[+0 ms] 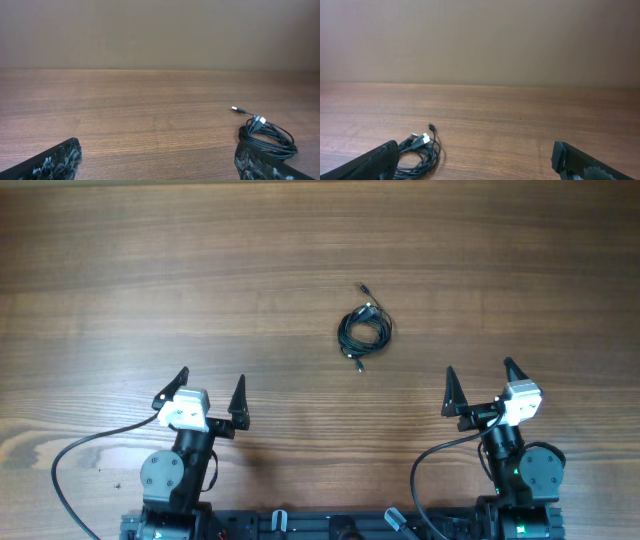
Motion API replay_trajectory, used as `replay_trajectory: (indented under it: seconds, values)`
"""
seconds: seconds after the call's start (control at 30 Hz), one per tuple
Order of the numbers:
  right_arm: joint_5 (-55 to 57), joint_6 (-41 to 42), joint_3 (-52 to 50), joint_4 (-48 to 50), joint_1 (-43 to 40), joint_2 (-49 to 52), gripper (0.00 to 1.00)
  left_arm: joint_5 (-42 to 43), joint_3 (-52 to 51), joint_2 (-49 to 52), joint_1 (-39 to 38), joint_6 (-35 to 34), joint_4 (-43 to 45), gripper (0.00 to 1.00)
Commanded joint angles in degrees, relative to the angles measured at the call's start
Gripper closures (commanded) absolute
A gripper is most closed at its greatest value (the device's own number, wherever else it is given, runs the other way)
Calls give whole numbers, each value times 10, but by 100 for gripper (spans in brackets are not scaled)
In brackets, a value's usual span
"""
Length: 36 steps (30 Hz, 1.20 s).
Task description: Untangle cables
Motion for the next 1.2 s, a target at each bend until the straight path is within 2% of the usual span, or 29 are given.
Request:
replay_trajectory:
  seconds: [0.0,0.67,0.83,1.0,1.17]
  values:
    - [-9,-6,0,2,0,-5,0,13,-4,-4,-3,9,0,0]
    - [-7,-7,0,2,0,-5,0,14,-4,-4,-3,8,0,0]
    - [-7,-6,0,2,0,-5,0,50,-4,-4,-3,5,10,0]
    - [-9,23,0,2,0,-5,1,50,-3,-4,-3,-73,5,0]
    - [-9,54,5,-9,0,2,0,49,19,-3,-3,-108,-28,0]
